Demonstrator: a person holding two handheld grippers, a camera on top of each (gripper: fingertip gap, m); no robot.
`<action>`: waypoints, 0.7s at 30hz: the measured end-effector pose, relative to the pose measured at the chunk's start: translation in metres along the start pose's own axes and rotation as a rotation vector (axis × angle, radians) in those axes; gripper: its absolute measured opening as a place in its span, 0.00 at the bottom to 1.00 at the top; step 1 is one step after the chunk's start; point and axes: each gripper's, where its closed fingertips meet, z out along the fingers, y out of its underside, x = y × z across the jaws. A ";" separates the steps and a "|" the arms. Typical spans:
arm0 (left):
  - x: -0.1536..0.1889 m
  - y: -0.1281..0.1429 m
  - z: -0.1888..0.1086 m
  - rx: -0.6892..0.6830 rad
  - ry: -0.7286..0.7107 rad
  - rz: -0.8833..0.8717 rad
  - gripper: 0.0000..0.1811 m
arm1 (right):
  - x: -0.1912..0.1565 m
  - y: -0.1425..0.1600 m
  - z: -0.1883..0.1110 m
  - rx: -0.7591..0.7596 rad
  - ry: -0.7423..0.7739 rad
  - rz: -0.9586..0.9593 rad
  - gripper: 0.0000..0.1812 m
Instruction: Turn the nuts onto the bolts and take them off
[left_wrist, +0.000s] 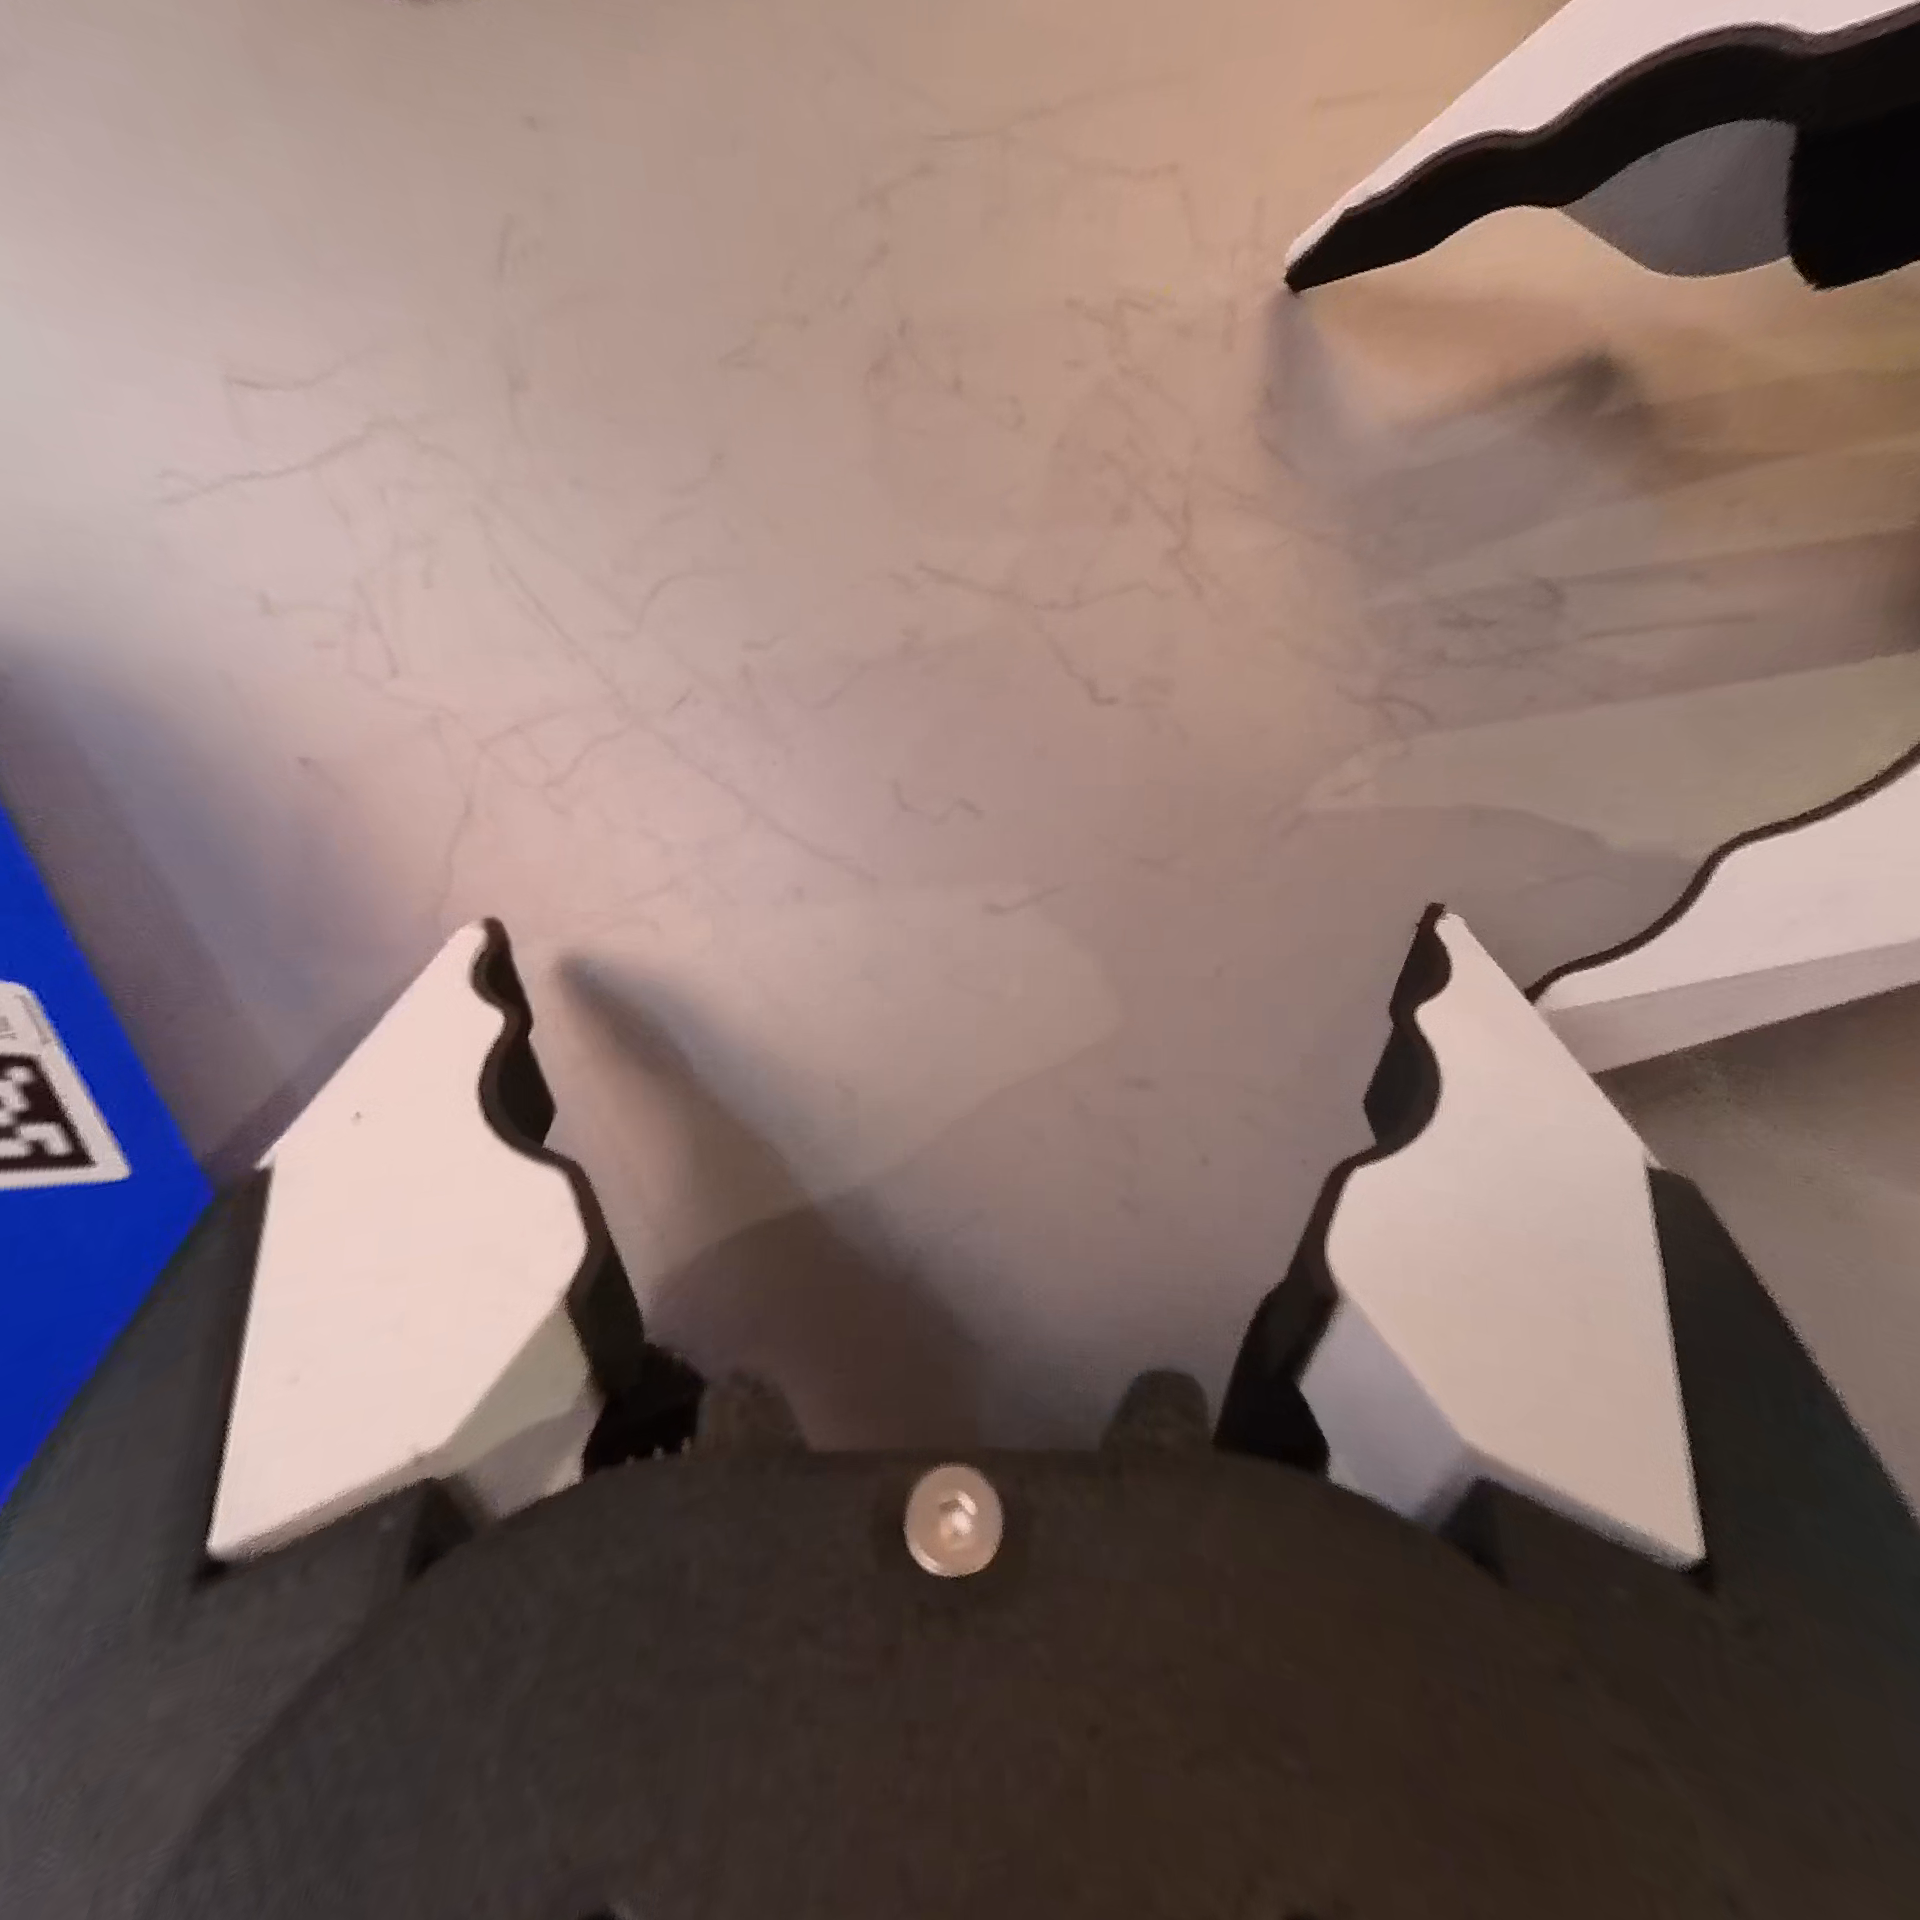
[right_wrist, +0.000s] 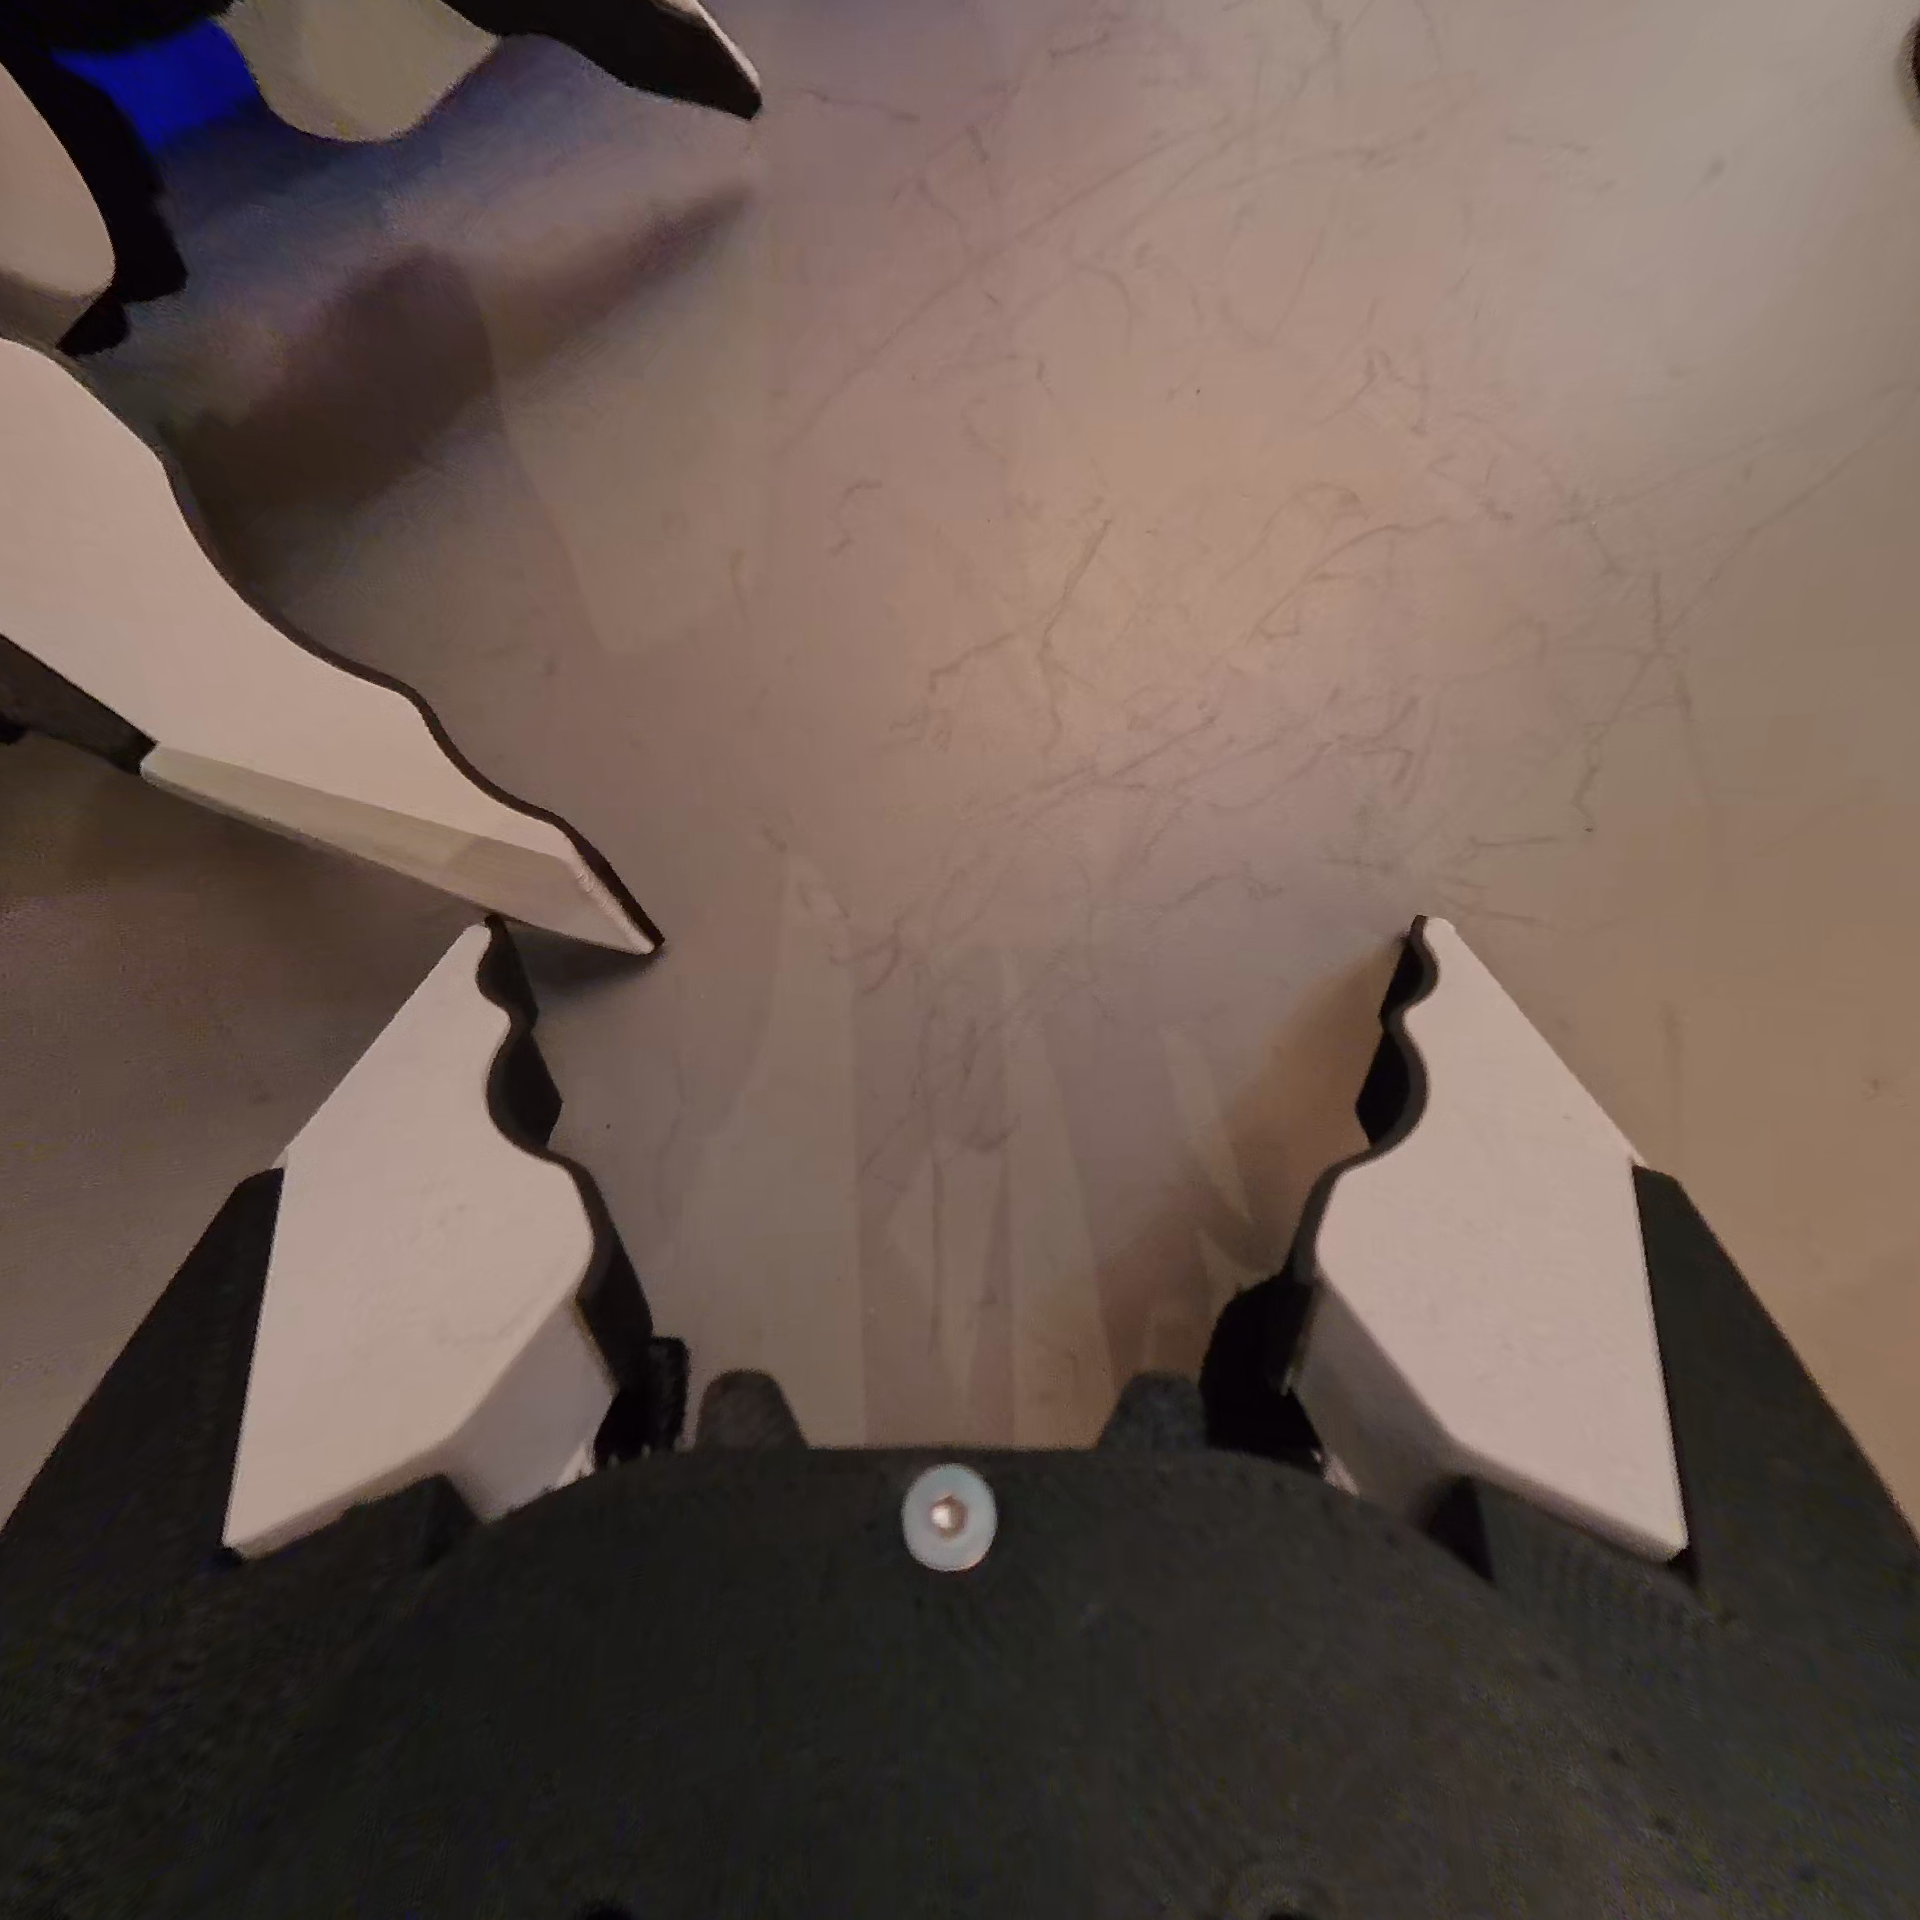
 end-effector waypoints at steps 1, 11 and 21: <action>0.004 0.001 0.001 -0.009 0.037 -0.008 0.84 | 0.000 0.000 0.000 0.000 0.000 0.000 0.86; 0.004 0.003 0.004 -0.032 0.060 -0.029 0.86 | 0.000 0.000 0.000 0.000 0.000 0.000 0.86; 0.003 0.003 0.004 -0.032 0.058 -0.033 0.86 | 0.000 0.000 0.000 0.000 0.000 0.000 0.86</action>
